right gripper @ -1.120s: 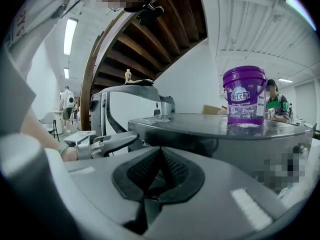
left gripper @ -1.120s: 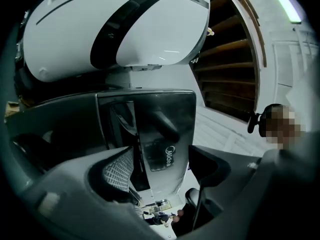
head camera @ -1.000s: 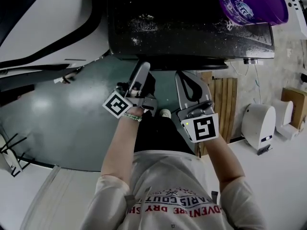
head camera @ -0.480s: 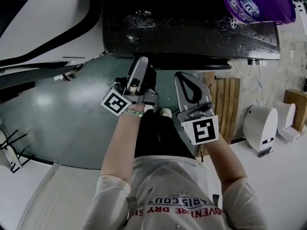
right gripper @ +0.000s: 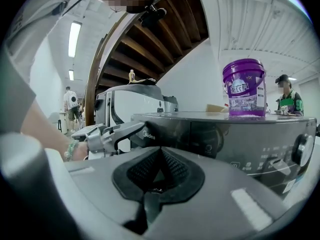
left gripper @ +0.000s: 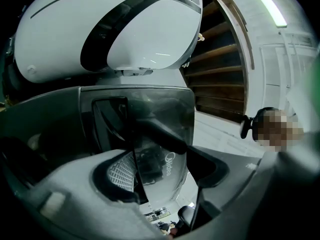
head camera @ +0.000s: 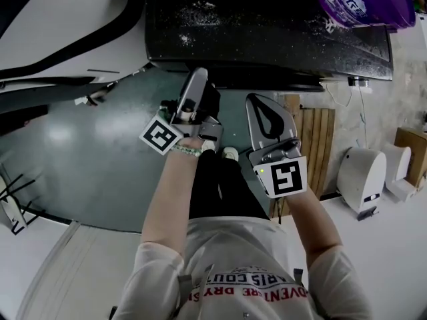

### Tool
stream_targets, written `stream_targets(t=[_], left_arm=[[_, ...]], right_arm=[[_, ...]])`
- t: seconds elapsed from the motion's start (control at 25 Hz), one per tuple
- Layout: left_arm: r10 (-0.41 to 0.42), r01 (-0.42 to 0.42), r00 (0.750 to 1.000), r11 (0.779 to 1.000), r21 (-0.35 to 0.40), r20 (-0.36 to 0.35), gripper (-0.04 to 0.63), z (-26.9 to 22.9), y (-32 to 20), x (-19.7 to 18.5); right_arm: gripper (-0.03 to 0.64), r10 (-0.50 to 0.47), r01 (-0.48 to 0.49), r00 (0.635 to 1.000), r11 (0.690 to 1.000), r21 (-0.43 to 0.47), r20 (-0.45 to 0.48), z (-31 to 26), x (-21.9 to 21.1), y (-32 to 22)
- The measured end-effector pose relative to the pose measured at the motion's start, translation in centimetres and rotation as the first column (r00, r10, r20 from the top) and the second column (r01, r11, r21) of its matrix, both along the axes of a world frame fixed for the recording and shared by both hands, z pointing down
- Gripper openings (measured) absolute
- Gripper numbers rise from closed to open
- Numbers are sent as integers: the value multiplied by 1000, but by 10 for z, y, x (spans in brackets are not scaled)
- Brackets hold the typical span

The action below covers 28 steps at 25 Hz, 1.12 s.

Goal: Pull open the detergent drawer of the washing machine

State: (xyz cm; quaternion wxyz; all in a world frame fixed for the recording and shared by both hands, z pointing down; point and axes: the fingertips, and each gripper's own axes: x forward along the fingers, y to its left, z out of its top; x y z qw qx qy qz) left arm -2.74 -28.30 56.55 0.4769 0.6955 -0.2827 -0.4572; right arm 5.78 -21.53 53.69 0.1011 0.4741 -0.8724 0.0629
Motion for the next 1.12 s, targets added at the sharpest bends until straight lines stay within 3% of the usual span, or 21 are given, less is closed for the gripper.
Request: stream_targets(t=[0.48, 0.64, 0.84, 1.12], left_arm=[[-3, 3, 1000, 999, 35, -7, 295, -2, 48, -2], [15, -15, 1000, 999, 38, -2, 298, 0, 71, -3], [18, -18, 1000, 999, 36, -2, 299, -1, 90, -2], [9, -9, 1000, 999, 40, -4, 299, -2, 115, -2]], right_arm=[[0, 1, -1, 998, 1000, 1, -61, 9, 25, 27], [0, 2, -2, 999, 1000, -2, -35, 3, 23, 36], [0, -3, 2, 997, 1000, -12, -77, 9, 31, 54], [0, -29, 29, 997, 1000, -3, -67, 4, 29, 78]])
